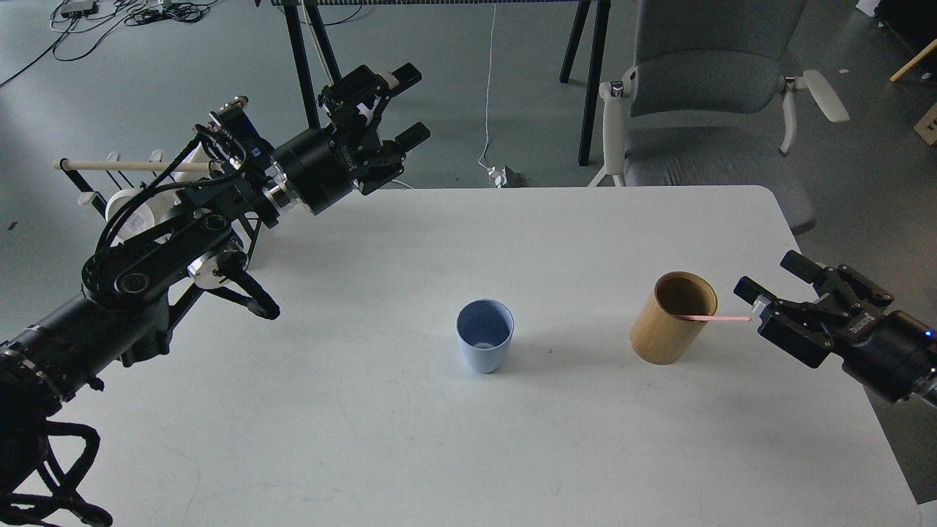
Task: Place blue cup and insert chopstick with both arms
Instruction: 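Reach the right gripper to the tan cup and grasp the pink stick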
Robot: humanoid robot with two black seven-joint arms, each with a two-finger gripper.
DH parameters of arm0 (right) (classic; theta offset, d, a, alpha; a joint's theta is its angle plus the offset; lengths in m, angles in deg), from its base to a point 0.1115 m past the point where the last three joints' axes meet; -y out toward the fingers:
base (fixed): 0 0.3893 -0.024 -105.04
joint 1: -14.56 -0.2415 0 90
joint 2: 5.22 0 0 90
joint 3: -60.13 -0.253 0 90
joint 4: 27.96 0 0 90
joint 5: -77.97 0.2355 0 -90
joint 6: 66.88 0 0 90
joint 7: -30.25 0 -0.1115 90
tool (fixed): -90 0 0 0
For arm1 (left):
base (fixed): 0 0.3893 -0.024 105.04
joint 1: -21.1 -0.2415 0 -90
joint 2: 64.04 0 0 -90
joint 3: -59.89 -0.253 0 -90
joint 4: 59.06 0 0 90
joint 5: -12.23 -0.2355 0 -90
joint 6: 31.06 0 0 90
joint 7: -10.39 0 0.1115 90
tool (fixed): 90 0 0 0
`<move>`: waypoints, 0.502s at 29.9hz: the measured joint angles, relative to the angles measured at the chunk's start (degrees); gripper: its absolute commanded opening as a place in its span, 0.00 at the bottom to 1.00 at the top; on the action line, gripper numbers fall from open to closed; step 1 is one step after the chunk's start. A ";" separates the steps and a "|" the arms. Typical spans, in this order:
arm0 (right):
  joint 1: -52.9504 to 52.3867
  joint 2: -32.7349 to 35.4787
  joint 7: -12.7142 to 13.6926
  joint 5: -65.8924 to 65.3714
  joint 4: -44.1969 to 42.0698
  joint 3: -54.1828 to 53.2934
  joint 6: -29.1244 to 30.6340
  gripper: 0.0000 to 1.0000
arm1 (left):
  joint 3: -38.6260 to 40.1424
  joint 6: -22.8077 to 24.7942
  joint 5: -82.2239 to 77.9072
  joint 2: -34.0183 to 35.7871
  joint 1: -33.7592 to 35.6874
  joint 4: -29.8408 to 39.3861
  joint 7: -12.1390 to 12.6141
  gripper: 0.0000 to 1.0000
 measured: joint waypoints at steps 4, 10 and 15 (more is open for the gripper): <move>0.07 -0.95 0.00 -1.41 -1.58 1.05 0.00 0.98 | -0.07 0.00 0.00 0.00 -0.30 -0.12 0.00 0.97; 0.03 -3.54 0.00 -2.83 -3.91 2.43 0.00 0.96 | -0.15 0.00 0.00 -0.05 -0.41 -0.59 0.00 0.97; -0.16 -4.54 0.00 -3.46 -5.05 3.91 0.00 0.95 | -0.24 0.01 0.00 -0.36 -0.64 -0.87 0.00 0.97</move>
